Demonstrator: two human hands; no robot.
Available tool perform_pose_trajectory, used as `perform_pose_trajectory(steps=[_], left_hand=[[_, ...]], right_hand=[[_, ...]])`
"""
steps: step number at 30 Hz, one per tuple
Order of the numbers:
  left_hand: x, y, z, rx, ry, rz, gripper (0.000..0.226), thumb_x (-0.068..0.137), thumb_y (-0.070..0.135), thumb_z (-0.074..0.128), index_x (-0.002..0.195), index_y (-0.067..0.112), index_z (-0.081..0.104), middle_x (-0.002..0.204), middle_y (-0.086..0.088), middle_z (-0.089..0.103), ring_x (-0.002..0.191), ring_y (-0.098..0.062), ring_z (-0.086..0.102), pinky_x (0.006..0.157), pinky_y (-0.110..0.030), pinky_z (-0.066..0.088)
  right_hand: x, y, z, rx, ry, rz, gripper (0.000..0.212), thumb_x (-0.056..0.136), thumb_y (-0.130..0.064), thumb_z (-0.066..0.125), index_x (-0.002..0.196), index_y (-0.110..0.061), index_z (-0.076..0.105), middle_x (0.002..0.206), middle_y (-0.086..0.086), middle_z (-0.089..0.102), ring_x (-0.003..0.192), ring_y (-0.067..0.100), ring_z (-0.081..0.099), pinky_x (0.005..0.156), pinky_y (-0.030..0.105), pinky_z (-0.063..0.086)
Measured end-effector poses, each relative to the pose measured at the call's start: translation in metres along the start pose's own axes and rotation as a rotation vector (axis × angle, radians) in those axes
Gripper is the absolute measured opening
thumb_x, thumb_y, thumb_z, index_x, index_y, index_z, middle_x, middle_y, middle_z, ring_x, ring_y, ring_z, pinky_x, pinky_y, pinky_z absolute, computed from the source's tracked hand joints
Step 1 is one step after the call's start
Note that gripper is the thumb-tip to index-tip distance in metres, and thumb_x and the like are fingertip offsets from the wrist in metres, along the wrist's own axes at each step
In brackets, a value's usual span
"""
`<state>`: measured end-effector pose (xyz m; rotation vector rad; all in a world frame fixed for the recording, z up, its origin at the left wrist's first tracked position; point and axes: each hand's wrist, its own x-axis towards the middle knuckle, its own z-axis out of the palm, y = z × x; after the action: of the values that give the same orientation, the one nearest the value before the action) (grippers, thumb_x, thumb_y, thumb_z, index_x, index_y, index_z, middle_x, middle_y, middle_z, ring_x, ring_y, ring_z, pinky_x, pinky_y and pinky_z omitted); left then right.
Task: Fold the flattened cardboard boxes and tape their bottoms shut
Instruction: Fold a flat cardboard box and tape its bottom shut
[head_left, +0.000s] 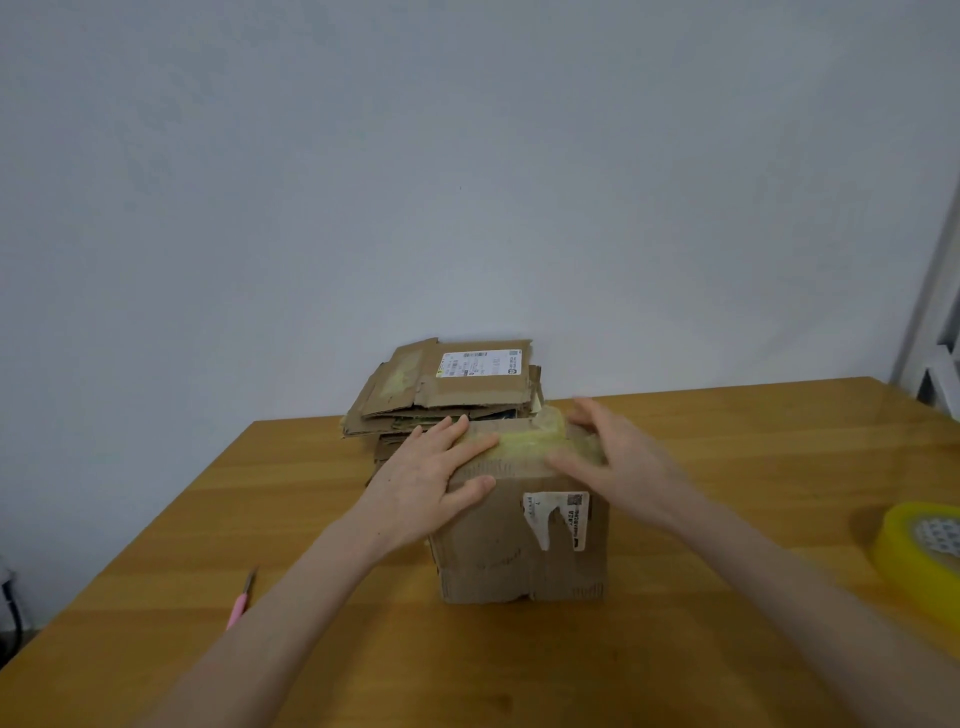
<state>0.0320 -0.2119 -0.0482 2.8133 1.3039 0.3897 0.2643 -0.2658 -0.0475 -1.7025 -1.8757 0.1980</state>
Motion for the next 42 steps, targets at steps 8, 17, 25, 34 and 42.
perform_pose_trajectory(steps=[8,17,25,34,42], left_hand=[[-0.001,0.000,0.003,0.047,0.009,-0.009,0.083,0.071,0.085,0.002,0.143,0.049,0.022,0.159,0.005,0.011,0.146,-0.009,0.005,0.115,-0.028,0.009],[0.001,0.010,0.000,0.169,0.047,0.047,0.101,0.067,0.084,-0.016,0.147,0.036,0.024,0.158,0.001,0.015,0.146,-0.012,0.008,0.115,-0.027,-0.002],[0.003,0.010,0.005,0.150,0.052,0.018,0.099,0.068,0.083,-0.011,0.148,0.033,0.020,0.158,0.006,0.012,0.145,-0.010,0.010,0.112,-0.022,0.001],[0.001,0.016,0.005,0.142,0.062,0.003,0.103,0.068,0.083,-0.010,0.150,0.027,0.017,0.158,0.004,0.011,0.145,-0.009,0.009,0.111,-0.020,-0.004],[0.001,0.018,0.005,0.132,0.071,-0.011,0.106,0.065,0.086,-0.012,0.149,0.030,0.022,0.158,0.006,0.015,0.145,-0.008,0.011,0.111,-0.019,-0.003]], right_hand=[[0.030,-0.008,-0.003,-0.123,0.131,0.200,0.032,0.093,-0.039,0.049,0.121,-0.027,0.054,0.123,-0.001,0.051,0.107,0.016,0.050,0.086,0.031,0.047],[0.011,0.000,-0.020,-0.170,0.070,-0.014,0.046,0.100,-0.034,0.035,0.145,-0.024,0.033,0.155,-0.006,0.023,0.141,0.016,0.024,0.114,0.035,0.026],[-0.009,-0.001,0.010,-0.471,-0.155,-0.203,0.109,0.063,-0.076,-0.023,0.150,-0.018,0.011,0.158,-0.001,0.007,0.145,0.012,0.002,0.112,0.026,-0.006],[-0.014,-0.008,0.005,-0.405,-0.144,-0.171,0.098,0.068,-0.069,-0.004,0.150,-0.017,0.010,0.158,-0.001,0.004,0.145,0.014,0.000,0.109,0.025,-0.006],[-0.012,-0.008,0.001,-0.373,-0.176,-0.146,0.071,0.094,-0.057,0.030,0.150,-0.018,0.012,0.159,-0.002,0.005,0.145,0.014,0.000,0.116,0.030,0.002]])
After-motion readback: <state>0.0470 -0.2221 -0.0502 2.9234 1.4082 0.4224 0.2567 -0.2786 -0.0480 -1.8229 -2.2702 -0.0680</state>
